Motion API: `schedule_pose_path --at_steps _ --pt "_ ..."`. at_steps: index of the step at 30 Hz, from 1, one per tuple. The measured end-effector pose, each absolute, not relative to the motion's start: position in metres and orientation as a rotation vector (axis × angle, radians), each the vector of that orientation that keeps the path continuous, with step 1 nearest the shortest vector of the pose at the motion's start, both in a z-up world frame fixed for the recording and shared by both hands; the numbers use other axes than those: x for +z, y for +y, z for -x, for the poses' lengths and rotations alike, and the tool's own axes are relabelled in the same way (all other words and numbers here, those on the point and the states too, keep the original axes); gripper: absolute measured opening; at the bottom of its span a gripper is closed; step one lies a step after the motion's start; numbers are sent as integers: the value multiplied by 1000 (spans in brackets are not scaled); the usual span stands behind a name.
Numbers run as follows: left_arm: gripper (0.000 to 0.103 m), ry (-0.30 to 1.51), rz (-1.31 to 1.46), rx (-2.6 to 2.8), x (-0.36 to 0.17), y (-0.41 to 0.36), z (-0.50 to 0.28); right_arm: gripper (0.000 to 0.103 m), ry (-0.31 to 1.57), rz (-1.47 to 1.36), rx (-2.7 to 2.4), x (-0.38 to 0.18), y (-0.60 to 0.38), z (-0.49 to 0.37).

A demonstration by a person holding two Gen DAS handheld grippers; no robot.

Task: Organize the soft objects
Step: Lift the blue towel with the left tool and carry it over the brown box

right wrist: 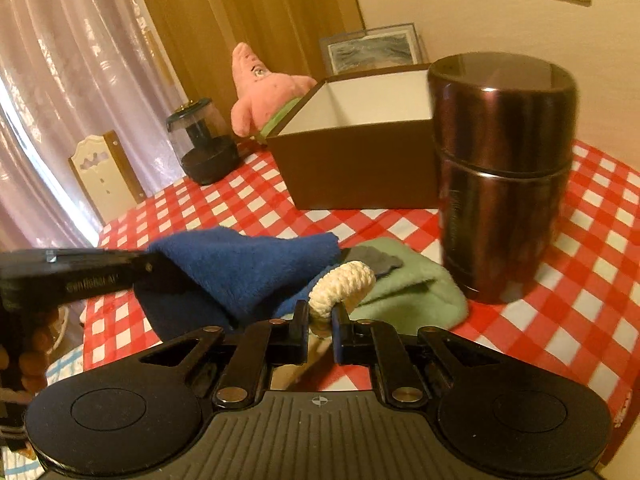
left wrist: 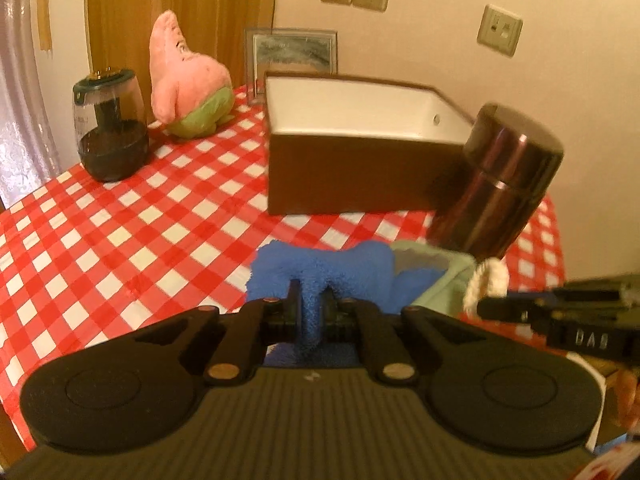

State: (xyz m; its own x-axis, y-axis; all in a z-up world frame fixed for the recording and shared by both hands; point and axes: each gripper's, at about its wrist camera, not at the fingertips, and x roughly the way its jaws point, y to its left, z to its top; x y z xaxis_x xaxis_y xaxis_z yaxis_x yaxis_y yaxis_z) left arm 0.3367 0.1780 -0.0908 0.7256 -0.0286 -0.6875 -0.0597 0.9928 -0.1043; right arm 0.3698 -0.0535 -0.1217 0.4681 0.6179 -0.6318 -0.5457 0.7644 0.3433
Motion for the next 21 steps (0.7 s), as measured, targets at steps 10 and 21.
schedule_pose_path --at_steps 10,21 --pt "5 619 160 16 -36 172 -320 11 773 -104 704 -108 -86 -332" --pt "5 488 116 -33 12 169 -253 11 682 -95 694 -85 -89 -255"
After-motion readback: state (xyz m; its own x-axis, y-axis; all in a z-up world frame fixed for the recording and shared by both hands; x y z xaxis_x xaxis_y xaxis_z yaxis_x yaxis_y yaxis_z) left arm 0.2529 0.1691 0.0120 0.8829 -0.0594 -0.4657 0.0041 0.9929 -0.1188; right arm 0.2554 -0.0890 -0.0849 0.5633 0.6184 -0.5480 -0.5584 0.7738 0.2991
